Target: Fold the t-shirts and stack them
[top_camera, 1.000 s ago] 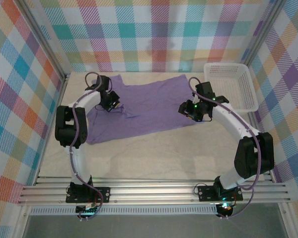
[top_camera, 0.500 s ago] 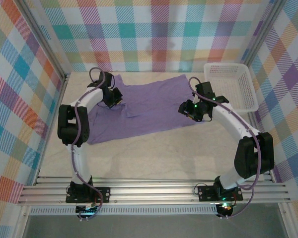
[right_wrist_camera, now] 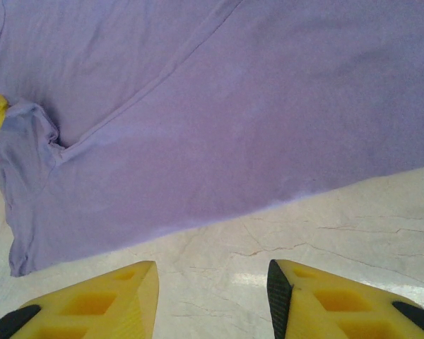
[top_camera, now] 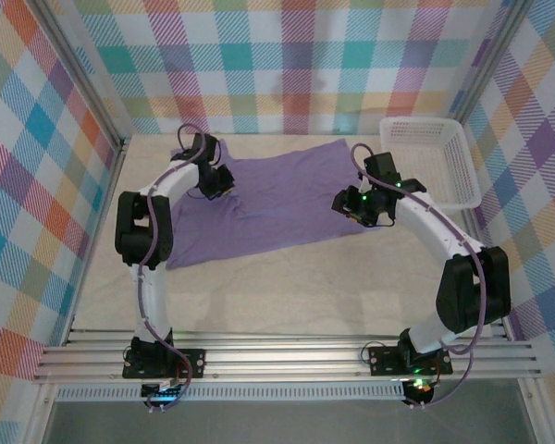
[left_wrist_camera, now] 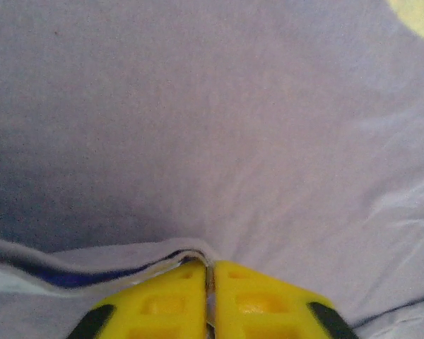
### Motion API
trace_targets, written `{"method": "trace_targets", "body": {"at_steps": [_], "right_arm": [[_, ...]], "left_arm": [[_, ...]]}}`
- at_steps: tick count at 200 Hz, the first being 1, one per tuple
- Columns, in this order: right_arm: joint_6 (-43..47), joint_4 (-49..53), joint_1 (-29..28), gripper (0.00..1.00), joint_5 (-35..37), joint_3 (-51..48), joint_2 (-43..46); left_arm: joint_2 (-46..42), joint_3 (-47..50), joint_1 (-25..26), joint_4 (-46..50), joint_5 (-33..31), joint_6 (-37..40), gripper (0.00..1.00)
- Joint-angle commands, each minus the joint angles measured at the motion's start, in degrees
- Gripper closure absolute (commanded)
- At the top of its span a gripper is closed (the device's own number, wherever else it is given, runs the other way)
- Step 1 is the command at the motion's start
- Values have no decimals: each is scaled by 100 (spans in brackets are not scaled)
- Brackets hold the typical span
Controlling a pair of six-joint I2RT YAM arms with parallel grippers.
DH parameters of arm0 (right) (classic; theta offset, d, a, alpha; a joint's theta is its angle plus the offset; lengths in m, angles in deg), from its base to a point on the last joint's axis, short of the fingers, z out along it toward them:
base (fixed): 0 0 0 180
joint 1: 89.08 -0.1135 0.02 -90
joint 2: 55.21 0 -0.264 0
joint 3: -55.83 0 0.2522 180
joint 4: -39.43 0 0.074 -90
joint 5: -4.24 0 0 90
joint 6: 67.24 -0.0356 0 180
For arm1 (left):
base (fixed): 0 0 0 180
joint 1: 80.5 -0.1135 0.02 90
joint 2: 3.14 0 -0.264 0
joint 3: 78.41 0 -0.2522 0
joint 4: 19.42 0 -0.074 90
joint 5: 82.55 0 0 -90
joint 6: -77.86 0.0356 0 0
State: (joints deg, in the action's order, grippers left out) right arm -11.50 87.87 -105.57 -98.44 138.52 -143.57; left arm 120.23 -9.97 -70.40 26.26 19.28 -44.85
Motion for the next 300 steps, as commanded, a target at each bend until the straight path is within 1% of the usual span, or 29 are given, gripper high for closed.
{"method": "trace_targets", "body": {"at_steps": [1,7,15,18,22,33,41,51,74,93,108,120,152,165,184,196,203,209,217,223,234,244,251,265,273,286,300], "right_arm": [[55,-52,-13,54,11,-116,-96],[94,-38,9,54,41,-125,-122],[130,-8,69,54,124,-140,-161],[130,11,96,54,164,-154,-172],[130,8,152,54,213,-185,-181],[85,-11,340,52,339,-325,-154],[48,-33,504,50,487,-444,-104],[10,-110,635,49,631,-598,-30],[-116,-229,722,49,806,-789,32],[-485,-422,758,49,972,-1061,50],[-770,-790,822,48,897,-1296,48],[-917,-981,832,48,847,-1349,-3],[-1252,-1179,943,48,931,-1372,-168],[-1276,-1238,989,48,930,-1390,-211],[-1242,-1338,1007,48,911,-1379,-308],[-1202,-1362,1014,48,913,-1345,-430],[-1176,-1352,1023,48,909,-1307,-512],[-1134,-1348,1025,50,918,-1259,-583],[-1020,-1382,1017,57,893,-1172,-663],[-956,-1397,1009,63,851,-1098,-718],[-793,-1408,956,67,766,-932,-819],[-593,-1245,834,74,843,-691,-916],[-467,-1105,729,77,936,-513,-978],[-362,-910,600,77,1001,-279,-1112],[-391,-858,561,77,1002,-215,-1163],[-476,-847,533,77,1077,-205,-1197],[-592,-877,518,77,1069,-212,-1215]], "left_arm": [[-20,-221,44,278,-195,207,60],[-104,-238,44,333,-326,204,46],[-283,-216,44,444,-554,162,31],[-371,-186,42,486,-657,134,28],[-509,-125,39,540,-790,89,26],[-944,140,23,778,-1183,-152,25],[-1367,490,5,818,-1287,-423,25],[-1949,1249,4,746,-1284,-833,25],[-3189,2809,-25,1039,-1325,-1779,26],[-4094,4076,-99,973,-1185,-2605,27],[-4649,4870,-210,595,-988,-3076,28],[-4877,5172,-308,459,-991,-3288,28],[-4871,5350,-730,559,-1127,-3356,28],[-4763,5473,-913,389,-998,-3354,29],[-4598,5573,-992,128,-1005,-3347,31],[-4486,5625,-992,-85,-1006,-3368,34],[-4395,5645,-993,-197,-979,-3374,38],[-4310,5626,-1001,-263,-958,-3377,44],[-4229,5586,-994,-317,-967,-3359,57],[-4172,5535,-998,-307,-1028,-3332,64],[-4134,5447,-998,-235,-1115,-3291,71],[-4182,5351,-997,-133,-1099,-3292,71],[-4282,5282,-986,-41,-1039,-3315,71],[-4644,5080,-894,302,-992,-3406,66],[-4823,4884,-784,654,-1140,-3425,61],[-4980,4564,-645,1191,-1349,-3501,58],[-5093,4539,-620,1229,-1387,-3650,57]]}}
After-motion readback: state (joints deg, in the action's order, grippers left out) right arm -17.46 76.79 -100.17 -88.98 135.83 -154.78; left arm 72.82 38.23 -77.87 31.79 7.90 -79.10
